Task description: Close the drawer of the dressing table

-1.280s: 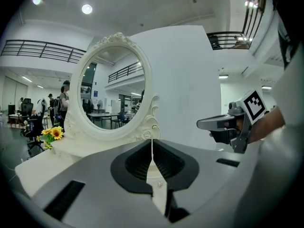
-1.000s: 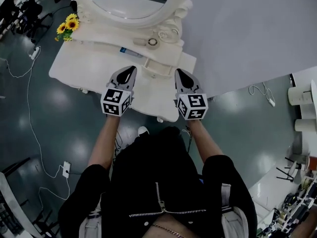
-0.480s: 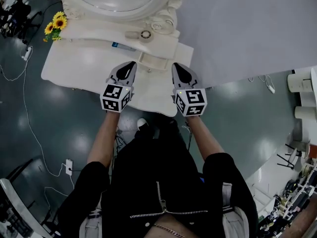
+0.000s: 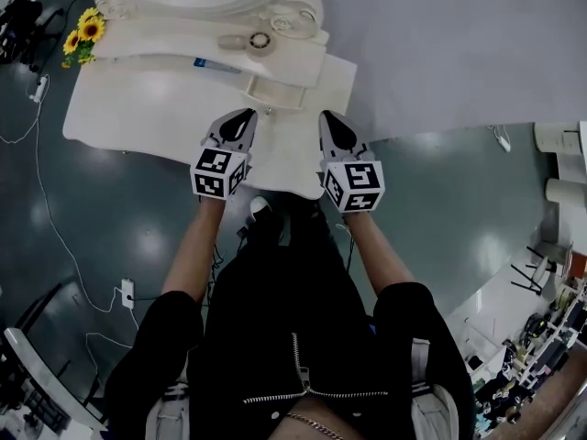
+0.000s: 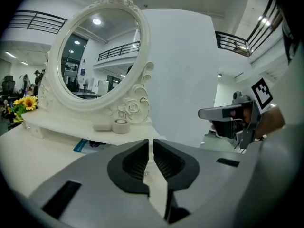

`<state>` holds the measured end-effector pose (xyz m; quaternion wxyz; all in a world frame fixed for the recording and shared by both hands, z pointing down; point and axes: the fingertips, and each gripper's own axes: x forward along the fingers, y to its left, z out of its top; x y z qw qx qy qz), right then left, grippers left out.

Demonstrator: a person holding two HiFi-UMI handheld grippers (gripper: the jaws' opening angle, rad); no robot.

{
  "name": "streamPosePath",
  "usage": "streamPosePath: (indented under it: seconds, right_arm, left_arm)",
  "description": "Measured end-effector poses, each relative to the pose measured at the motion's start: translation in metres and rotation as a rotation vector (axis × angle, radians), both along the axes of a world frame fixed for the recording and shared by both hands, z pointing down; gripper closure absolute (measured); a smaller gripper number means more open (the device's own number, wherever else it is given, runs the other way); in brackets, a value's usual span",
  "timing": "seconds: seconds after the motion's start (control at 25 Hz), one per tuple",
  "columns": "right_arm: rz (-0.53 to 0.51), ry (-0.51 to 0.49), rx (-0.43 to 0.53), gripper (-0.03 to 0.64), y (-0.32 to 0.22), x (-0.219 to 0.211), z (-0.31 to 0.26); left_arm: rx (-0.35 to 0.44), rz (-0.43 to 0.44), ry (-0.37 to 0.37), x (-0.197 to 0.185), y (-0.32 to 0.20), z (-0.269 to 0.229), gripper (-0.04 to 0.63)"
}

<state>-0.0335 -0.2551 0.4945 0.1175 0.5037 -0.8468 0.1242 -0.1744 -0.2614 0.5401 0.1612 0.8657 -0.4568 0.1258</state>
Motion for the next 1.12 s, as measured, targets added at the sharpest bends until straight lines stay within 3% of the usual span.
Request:
streamPosePath:
  seconds: [0.04, 0.2, 0.28, 0.76, 1.12]
  right_arm:
    - [0.001, 0.001, -0.001, 0.611, 0.0, 0.002, 0.0]
    - [0.005, 0.0, -0.008, 0.611, 0.0, 0.006, 0.002]
    - [0.005, 0.0, -0.013, 0.611, 0.0, 0.007, 0.003]
    - [-0.001, 0.011, -0.043, 0.611, 0.001, 0.017, 0.014]
    - [-0.003, 0.021, -0.081, 0.611, -0.002, 0.027, 0.031]
  left_arm:
    - [-0.01, 0.0, 0.006, 0.002, 0.001, 0.003, 0.564]
    - [-0.042, -0.026, 0.042, 0.003, 0.0, 0.01, 0.394]
    - [-0.05, -0.036, 0.05, 0.003, -0.001, 0.013, 0.353]
    - [-0.219, -0.063, 0.099, 0.014, -0.008, 0.066, 0.36]
    - [-0.396, -0.138, 0.198, 0.022, -0.022, 0.113, 0.393]
